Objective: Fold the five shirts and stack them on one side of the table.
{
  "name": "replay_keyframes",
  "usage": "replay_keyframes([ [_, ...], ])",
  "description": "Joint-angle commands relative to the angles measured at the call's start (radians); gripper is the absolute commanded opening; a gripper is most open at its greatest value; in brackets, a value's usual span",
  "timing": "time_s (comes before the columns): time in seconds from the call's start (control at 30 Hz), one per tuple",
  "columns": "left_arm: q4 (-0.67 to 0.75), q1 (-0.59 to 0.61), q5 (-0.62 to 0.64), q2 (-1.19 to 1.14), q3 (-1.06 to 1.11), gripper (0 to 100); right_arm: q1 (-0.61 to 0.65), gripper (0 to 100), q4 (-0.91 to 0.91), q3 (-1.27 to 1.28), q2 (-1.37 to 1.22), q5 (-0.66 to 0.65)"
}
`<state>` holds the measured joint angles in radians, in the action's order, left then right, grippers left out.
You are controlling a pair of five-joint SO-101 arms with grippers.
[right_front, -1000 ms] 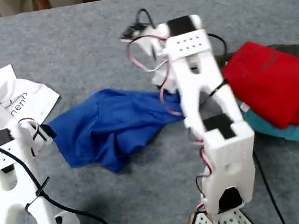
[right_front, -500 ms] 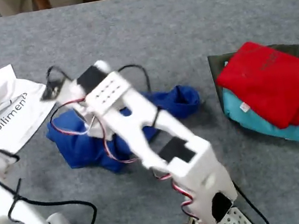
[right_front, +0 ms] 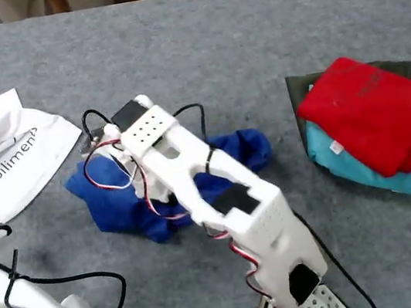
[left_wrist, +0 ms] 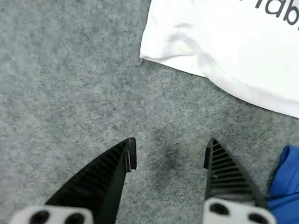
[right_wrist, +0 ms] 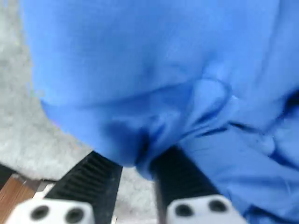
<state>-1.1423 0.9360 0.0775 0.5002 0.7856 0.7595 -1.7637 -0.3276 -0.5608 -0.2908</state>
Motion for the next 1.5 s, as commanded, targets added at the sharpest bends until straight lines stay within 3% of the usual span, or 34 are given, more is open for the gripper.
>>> replay_keyframes([
  [0.0, -0.002, 0.009, -0.012, 0.019, -0.009, 24, -0.002, 0.5, -0.025, 0.157, 0.280, -0.011],
  [0.23, 0.002, 0.002, -0.009, 0.019, -0.012, 24, -0.010, 1.6, -0.021, 0.641, 0.739, -0.206],
  [0.43, 0.003, -0.015, -0.011, 0.019, -0.017, 24, -0.110, 21.0, -0.018, 1.007, 1.029, -0.417],
  [0.57, 0.003, -0.083, -0.009, 0.019, -0.017, 25, -0.240, 30.9, -0.018, 1.046, 1.182, -0.514],
  [0.7, 0.003, -0.192, -0.008, 0.019, -0.017, 25, -0.332, 32.9, -0.017, 0.921, 1.241, -0.512],
  [0.87, 0.005, -0.348, 0.009, 0.019, -0.018, 24, -0.354, 32.9, -0.008, 0.677, 1.102, -0.394],
  [1.13, 0.144, -0.482, 0.074, 0.018, -0.008, 24, -0.349, 32.9, -0.002, 0.340, 0.605, -0.318],
  [1.47, 0.302, -0.664, 0.074, 0.018, 0.160, 24, -0.348, 32.9, -0.011, 0.275, 0.237, -0.319],
])
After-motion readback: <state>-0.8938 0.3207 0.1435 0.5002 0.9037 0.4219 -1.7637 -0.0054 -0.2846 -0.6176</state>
